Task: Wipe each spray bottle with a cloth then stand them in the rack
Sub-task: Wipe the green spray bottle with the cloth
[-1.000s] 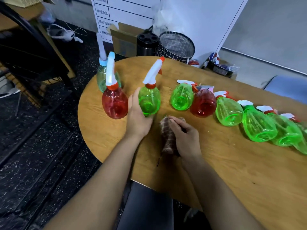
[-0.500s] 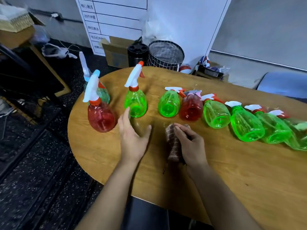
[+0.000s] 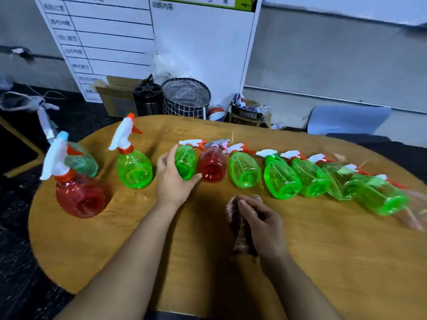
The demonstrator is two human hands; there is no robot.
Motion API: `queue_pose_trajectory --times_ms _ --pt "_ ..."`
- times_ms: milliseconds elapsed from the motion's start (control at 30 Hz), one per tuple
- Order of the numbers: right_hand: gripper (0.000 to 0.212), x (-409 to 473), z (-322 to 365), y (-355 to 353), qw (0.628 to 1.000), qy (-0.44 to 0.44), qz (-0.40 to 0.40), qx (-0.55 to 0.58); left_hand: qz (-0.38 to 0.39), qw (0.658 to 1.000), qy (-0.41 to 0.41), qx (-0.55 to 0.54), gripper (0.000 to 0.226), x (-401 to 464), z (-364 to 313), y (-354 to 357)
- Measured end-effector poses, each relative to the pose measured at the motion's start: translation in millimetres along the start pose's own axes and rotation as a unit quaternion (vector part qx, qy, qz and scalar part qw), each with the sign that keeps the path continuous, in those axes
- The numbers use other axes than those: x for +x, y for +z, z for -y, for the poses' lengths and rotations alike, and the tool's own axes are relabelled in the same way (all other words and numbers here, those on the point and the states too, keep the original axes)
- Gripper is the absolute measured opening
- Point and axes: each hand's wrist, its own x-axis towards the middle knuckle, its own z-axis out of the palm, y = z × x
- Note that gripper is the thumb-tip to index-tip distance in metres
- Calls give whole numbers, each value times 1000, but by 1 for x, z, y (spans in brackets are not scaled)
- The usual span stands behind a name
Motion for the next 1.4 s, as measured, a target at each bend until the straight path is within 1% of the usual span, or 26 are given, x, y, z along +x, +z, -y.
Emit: queue_pose_trajectory --times_ms 200,300,400,433,500,567,667,700,733,800,867,967,1033,1100,1133,1200,1267,1300,1333,1400 --pt "16 -7 4 -17 1000 1 -13 -9 -24 999 -11 -29 94 -7 4 -7" --pt "16 -15 8 -17 1000 2 -2 17 -53 997 -5 -55 92 -29 5 -19" --pt "17 -25 8 -13 999 -4 25 41 -99 989 1 -110 89 -60 4 -32" --pt "18 -29 9 -10 999 -8 26 44 -106 983 9 -152 87 -71 0 -37" --pt "19 -37 9 -5 998 -37 31 49 -87 954 -3 -287 82 -100 -22 -45" --pt "21 -45 8 0 995 -61 32 68 -49 925 -24 -375 78 -127 -44 -44" --pt "30 -56 8 1 985 -68 36 154 30 876 -80 -474 80 -162 -55 -32" --pt "32 -58 8 1 980 -65 47 182 54 861 -99 -496 82 -170 -57 -29" --pt "30 -62 8 -2 976 -64 53 200 78 851 -108 -507 83 -177 -59 -25" --pt "22 -67 5 -10 971 -42 38 231 124 846 -111 -507 85 -190 -60 -18" --pt "27 -70 -3 -20 975 -34 3 221 171 851 -113 -484 88 -199 -58 -15" --pt "32 -74 -13 -31 982 -39 -23 186 212 867 -92 -441 73 -205 -53 -12" --pt "28 -77 -13 -36 983 -60 -41 167 232 877 -80 -414 66 -206 -52 -12" --pt "26 -78 -12 -41 985 -102 -39 133 253 875 -77 -404 72 -207 -54 -13" --pt "29 -78 -13 -43 985 -121 -33 115 263 873 -78 -402 76 -207 -54 -12" --pt "32 -79 -15 -48 986 -139 -28 86 267 873 -81 -401 82 -207 -55 -13" --pt "27 -82 -19 -53 985 -157 -32 60 265 874 -93 -397 93 -207 -58 -12" --pt "23 -84 -19 -55 985 -162 -28 47 265 875 -99 -393 94 -208 -58 -11" --pt "23 -86 -18 -57 986 -160 -24 40 264 875 -103 -392 91 -209 -56 -9" --pt "25 -88 -21 -59 988 -151 -16 31 264 869 -104 -407 72 -212 -54 -4"
